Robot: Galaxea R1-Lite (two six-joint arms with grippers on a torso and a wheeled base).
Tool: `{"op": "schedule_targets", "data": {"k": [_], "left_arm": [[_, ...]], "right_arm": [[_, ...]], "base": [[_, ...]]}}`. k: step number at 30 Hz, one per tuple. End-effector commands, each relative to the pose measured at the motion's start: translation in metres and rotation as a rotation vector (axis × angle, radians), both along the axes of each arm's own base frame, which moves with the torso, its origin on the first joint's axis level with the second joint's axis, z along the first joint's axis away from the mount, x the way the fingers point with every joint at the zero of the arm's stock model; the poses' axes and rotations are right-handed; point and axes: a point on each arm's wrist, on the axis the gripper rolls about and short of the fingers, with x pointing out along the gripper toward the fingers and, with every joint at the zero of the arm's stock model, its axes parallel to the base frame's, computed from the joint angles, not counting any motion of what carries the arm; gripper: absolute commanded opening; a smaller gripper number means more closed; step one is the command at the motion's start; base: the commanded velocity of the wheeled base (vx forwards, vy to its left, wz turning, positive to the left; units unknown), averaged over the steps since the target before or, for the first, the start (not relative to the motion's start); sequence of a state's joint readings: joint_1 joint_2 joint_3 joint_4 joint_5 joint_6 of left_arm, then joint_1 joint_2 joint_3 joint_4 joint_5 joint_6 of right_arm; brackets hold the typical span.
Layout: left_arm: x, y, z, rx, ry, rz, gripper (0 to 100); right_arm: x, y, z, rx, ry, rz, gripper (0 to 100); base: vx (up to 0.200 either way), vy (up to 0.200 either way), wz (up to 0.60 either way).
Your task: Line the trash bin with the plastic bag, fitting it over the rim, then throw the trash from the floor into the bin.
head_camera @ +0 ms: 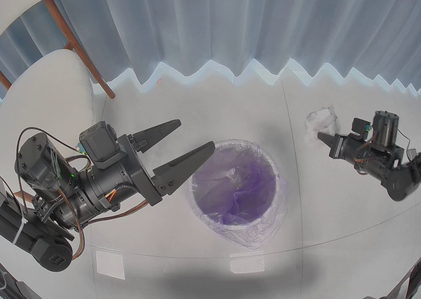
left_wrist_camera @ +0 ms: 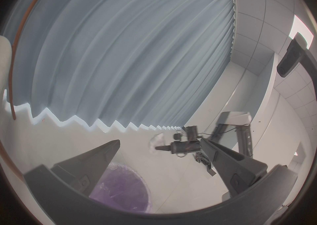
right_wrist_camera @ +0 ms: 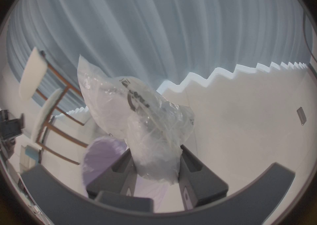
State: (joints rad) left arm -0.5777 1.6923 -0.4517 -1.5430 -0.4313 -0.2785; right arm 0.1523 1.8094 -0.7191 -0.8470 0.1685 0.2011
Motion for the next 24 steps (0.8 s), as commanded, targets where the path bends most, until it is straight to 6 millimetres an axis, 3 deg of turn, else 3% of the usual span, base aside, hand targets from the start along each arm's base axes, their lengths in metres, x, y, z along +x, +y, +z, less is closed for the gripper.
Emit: {"op": "schedule_targets", "data": {"k": [1, 6, 11, 12, 17, 19, 20, 21, 24], "left_arm": [[0.004, 0.004, -0.001, 0.026, -0.039, 0.074, 100], [0.009, 0.003, 0.003, -0.002, -0.039, 0.145, 100], [0.017, 0.001, 0.007, -0.031, -0.044, 0.214, 100], [0.025, -0.002, 0.008, -0.050, -0.041, 0.266, 100], [0.029, -0.004, 0.006, -0.053, -0.032, 0.291, 100], [0.028, -0.004, 0.007, -0.055, -0.036, 0.290, 100], [0.028, -0.004, 0.007, -0.055, -0.036, 0.290, 100], [0.027, -0.004, 0.007, -0.053, -0.035, 0.287, 100], [0.026, -0.004, 0.007, -0.054, -0.036, 0.286, 100]], "right_arm": [[-0.142, 0.019, 0.022, 0.060, -0.163, 0.267, 0], [-0.158, 0.035, 0.004, 0.047, -0.084, 0.384, 0], [-0.154, 0.050, -0.011, 0.040, 0.003, 0.443, 0], [-0.147, 0.062, -0.030, 0.010, 0.084, 0.472, 0], [-0.127, 0.087, -0.062, -0.031, 0.153, 0.514, 0], [-0.109, 0.100, -0.075, -0.031, 0.128, 0.511, 0], [-0.109, 0.100, -0.075, -0.031, 0.128, 0.511, 0], [-0.091, 0.112, -0.089, -0.026, 0.084, 0.481, 0], [-0.076, 0.121, -0.109, -0.031, 0.037, 0.445, 0]], "base": [[0.000, 0.000, 0.00], [0.000, 0.000, 0.00], [0.000, 0.000, 0.00], [0.000, 0.000, 0.00], [0.000, 0.000, 0.00], [0.000, 0.000, 0.00], [0.000, 0.000, 0.00], [0.000, 0.000, 0.00], [0.000, 0.000, 0.00]]}}
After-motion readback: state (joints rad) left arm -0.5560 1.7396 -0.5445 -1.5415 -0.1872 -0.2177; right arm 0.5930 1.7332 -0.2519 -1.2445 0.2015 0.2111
